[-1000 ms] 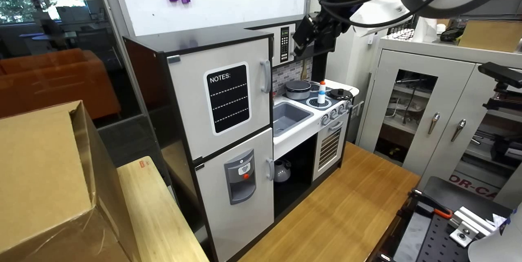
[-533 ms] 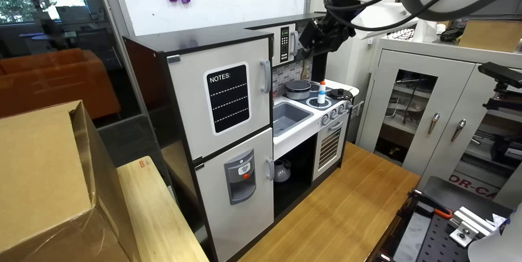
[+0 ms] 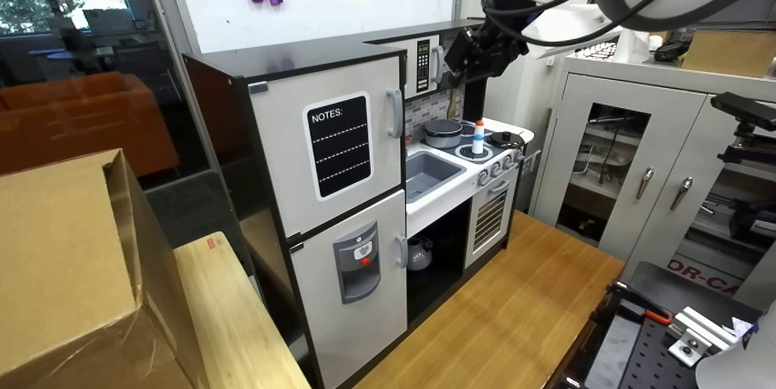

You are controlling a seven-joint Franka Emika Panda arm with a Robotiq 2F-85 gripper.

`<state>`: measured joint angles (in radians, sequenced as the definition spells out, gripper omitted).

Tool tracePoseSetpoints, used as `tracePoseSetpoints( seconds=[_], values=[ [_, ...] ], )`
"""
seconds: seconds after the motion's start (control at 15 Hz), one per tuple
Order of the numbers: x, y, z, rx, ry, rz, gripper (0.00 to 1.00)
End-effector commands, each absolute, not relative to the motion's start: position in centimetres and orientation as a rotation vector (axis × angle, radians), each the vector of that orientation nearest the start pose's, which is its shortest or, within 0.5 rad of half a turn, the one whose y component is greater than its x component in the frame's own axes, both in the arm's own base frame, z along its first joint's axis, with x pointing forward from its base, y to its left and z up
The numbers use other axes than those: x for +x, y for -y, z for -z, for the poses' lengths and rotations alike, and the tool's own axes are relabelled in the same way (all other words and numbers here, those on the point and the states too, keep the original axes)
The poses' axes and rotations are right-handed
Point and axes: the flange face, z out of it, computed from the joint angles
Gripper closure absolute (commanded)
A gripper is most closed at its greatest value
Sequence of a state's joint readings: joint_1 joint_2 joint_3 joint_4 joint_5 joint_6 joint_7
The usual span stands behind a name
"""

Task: Close the open drawer and then open it again.

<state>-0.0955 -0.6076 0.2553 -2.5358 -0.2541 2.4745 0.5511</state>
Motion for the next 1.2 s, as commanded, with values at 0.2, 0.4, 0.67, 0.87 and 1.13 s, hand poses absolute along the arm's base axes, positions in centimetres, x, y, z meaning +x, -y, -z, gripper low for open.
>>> tracePoseSetpoints(
  seconds=[0.2,0.4,0.67,0.87,1.13],
  values=[
    [40.9,-7.2,-52.8,-3.133,-0.375,1.020,0.00],
    [41.5,-6.9,-52.9,-3.102,-0.338,1.063,0.00],
    [42.6,-8.7,-52.8,-3.048,-0.200,1.119,0.00],
    [43.5,-10.7,-52.0,-3.010,-0.094,1.152,0.00],
    [44.8,-12.4,-50.4,-2.985,0.003,1.164,0.00]
  ],
)
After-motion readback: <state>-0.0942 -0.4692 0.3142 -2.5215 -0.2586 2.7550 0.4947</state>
